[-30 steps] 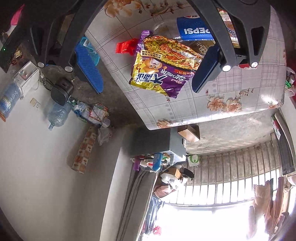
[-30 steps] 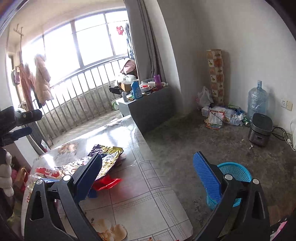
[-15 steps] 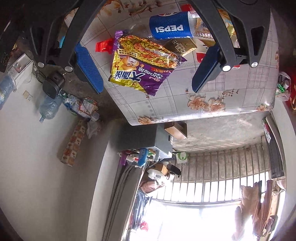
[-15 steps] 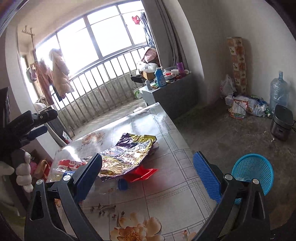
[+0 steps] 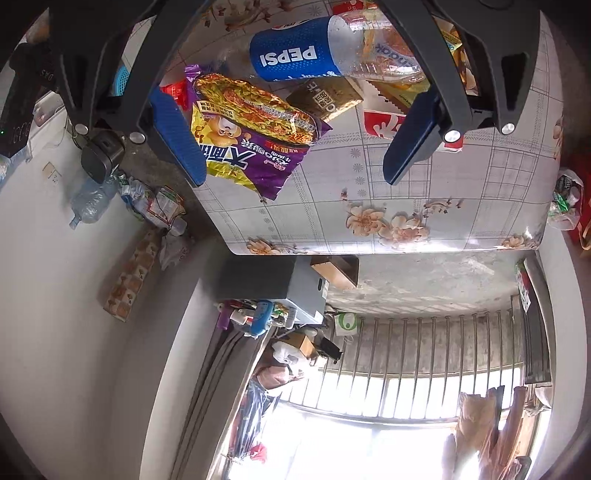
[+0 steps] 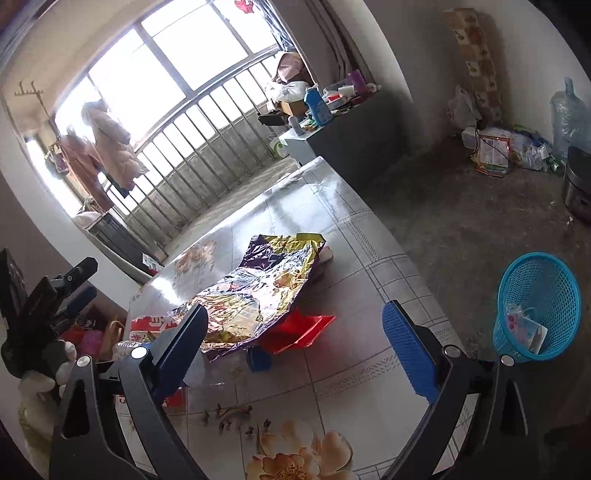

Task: Collect trash
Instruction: 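Move both tools back over the table toward the noodle wrapper, then grasp the purple noodle wrapper with the right tool while the left tool grasps another wrapper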

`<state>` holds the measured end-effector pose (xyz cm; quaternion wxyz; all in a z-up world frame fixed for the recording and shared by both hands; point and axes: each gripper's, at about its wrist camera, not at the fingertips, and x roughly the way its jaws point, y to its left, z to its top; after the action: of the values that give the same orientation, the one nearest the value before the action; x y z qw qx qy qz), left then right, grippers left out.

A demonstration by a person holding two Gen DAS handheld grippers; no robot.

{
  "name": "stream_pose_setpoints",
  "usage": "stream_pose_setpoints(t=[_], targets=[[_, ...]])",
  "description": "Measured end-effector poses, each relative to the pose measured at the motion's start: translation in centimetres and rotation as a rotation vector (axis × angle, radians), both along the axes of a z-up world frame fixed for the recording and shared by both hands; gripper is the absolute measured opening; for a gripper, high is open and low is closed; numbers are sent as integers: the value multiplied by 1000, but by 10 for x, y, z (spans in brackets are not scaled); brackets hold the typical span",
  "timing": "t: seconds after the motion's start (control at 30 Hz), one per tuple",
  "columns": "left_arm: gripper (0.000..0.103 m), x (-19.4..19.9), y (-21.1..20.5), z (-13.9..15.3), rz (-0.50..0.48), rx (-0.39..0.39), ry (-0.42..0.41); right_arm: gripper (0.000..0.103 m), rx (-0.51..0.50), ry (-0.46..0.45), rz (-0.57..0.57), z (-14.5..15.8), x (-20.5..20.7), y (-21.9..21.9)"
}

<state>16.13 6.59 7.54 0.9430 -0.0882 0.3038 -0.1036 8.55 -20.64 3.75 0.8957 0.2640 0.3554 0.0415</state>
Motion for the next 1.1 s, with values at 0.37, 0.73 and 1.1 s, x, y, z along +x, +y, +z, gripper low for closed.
stream_pose_setpoints(t=[0.37, 0.73, 1.1], targets=[[91, 23, 25, -26, -9, -51, 78, 79, 237, 77, 11, -23, 43, -5], [50, 45, 1, -59, -132, -76, 189, 59, 386, 244, -3, -78, 90, -6], [32, 59, -15, -85, -193, -82, 268, 37, 451, 418, 117, -117, 156, -10]])
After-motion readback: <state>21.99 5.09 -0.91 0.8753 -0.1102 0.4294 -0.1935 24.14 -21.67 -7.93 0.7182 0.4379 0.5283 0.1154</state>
